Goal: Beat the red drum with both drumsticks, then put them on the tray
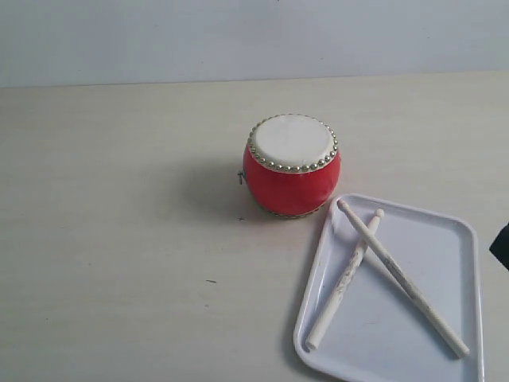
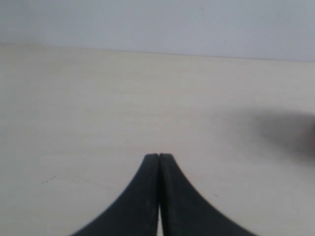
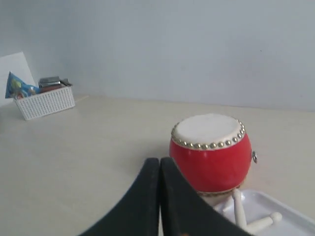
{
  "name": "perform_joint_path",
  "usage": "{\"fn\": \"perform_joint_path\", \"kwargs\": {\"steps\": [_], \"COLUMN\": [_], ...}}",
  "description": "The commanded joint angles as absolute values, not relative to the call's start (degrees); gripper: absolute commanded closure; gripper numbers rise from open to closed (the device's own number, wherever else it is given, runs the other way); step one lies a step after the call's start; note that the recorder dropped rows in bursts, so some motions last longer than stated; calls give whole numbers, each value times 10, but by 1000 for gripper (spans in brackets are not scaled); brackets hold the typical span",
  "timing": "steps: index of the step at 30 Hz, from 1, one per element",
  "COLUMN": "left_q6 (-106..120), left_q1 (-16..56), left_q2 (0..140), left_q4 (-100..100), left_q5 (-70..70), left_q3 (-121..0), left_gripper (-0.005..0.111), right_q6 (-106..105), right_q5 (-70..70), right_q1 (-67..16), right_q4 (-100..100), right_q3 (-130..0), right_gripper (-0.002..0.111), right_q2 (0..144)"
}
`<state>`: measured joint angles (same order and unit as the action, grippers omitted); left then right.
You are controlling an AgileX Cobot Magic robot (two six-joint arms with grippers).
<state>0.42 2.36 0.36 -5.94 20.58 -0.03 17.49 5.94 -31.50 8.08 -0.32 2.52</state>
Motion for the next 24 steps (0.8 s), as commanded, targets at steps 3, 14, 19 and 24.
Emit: {"fn": "perform_joint_path", "kwargs": {"steps": [3,14,19,24], "left_q6": [0,0,0,0], "left_q1": [22,22,22,22], "left_q2": [0,0,0,0], "left_q4": [-60,-60,-60,-60], "left_q5": [205,205,205,205], "left_q3": [0,0,0,0], "left_gripper": [107,107,107,107], "right_q6": [91,53,49,54], "right_q5": [154,154,157,160], "right_q1": [-290,-120,-48,-40], "right_q4": [22,23,23,22], "right_q3": [0,0,0,0], "right_gripper": [108,108,108,108], "right_q2": [0,0,0,0]}}
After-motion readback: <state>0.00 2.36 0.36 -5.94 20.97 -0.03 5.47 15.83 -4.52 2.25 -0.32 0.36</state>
